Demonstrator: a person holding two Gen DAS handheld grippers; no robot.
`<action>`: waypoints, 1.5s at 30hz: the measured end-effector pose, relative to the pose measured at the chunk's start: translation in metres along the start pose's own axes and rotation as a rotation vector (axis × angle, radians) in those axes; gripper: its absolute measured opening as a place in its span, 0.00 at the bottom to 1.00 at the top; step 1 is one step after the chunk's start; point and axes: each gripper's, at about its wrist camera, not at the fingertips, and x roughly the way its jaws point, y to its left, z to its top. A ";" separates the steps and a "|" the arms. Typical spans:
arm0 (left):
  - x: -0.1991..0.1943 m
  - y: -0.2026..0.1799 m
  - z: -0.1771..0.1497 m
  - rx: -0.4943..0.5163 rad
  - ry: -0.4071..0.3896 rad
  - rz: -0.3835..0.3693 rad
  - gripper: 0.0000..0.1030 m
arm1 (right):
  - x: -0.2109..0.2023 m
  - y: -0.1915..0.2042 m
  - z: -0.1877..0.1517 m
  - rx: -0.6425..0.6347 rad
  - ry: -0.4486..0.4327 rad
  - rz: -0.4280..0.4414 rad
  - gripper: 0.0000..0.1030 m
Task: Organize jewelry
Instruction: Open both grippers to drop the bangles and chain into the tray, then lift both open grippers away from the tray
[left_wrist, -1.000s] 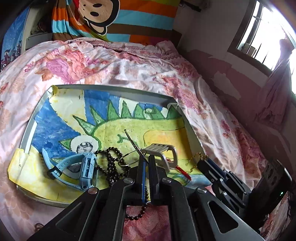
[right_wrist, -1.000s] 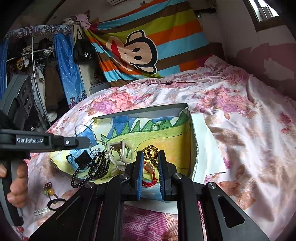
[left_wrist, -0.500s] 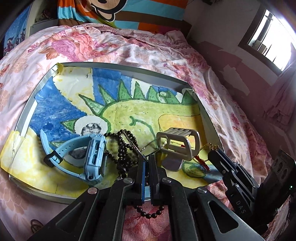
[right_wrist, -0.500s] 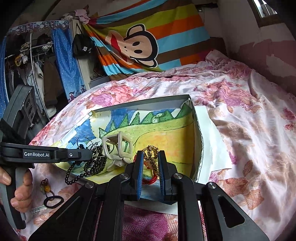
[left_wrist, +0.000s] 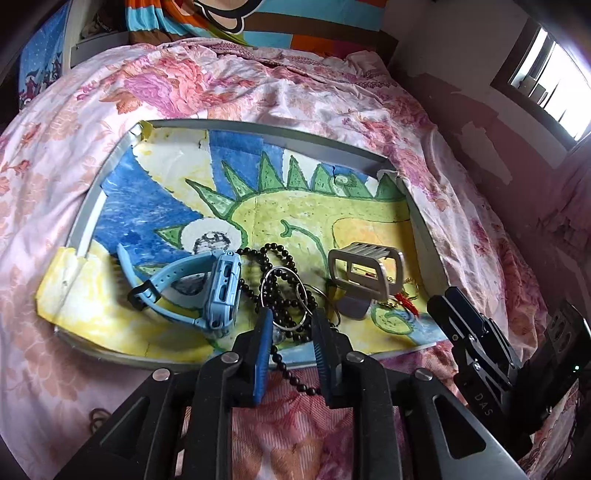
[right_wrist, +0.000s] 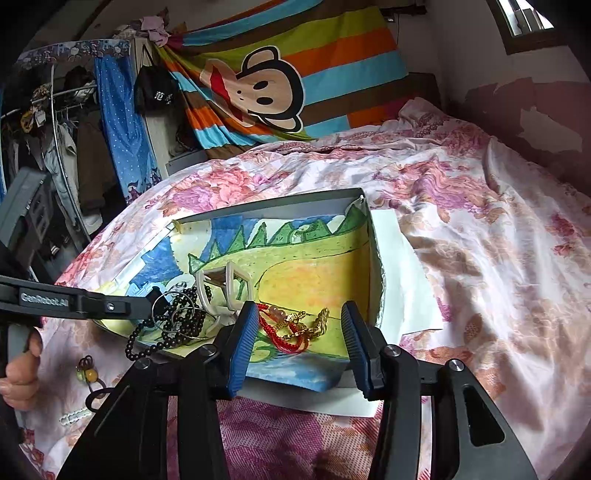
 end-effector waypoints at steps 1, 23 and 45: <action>-0.006 -0.002 -0.001 0.004 -0.007 0.001 0.21 | -0.004 0.000 0.000 0.003 -0.006 -0.001 0.53; -0.183 -0.002 -0.072 -0.002 -0.467 0.148 1.00 | -0.166 0.040 0.009 0.054 -0.281 0.030 0.99; -0.239 0.030 -0.169 0.117 -0.650 0.271 1.00 | -0.242 0.114 -0.035 -0.195 -0.305 0.036 0.99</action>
